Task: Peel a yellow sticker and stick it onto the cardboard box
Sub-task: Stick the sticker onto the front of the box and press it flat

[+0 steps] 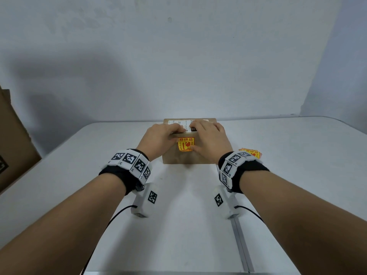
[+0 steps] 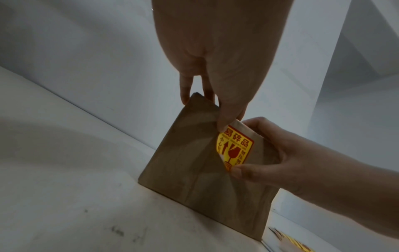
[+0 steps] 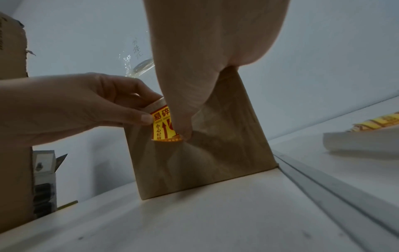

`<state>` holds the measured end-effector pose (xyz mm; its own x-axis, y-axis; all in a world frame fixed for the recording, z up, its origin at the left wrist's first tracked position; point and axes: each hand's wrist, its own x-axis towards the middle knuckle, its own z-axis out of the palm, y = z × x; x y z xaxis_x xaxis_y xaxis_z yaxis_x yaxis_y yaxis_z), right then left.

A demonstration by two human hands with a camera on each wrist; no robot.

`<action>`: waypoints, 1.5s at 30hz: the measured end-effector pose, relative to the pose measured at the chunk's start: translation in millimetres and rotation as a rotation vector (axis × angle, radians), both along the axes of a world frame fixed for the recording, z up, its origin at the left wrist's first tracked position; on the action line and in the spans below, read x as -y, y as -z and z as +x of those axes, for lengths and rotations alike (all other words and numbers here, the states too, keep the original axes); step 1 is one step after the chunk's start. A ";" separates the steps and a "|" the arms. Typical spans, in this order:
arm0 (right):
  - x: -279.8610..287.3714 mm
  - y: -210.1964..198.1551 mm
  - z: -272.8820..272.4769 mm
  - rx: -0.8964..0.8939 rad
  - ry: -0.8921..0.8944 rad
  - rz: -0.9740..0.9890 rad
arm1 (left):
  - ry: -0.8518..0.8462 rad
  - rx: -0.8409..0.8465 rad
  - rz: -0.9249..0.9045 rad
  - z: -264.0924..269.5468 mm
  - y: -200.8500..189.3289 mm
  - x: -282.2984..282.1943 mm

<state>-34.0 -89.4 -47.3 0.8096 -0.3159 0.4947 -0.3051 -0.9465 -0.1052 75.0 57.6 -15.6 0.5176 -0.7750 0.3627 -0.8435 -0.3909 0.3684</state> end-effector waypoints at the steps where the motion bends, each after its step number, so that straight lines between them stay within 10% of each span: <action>1: -1.2 0.9 0.6 0.002 0.007 -0.021 | -0.009 0.007 0.005 -0.8 0.6 0.1; 28: -5.4 2.8 -1.0 0.000 0.020 -0.033 | 0.030 0.518 0.296 15.3 10.0 21.9; 45: -0.7 7.2 0.0 0.024 0.022 -0.058 | 0.171 0.503 0.299 25.6 5.1 9.4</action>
<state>-34.0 -88.7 -54.5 0.7906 -0.3039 0.5316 -0.3243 -0.9442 -0.0575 100.5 48.1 -20.7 0.1987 -0.9379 0.2843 -0.9453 -0.2600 -0.1969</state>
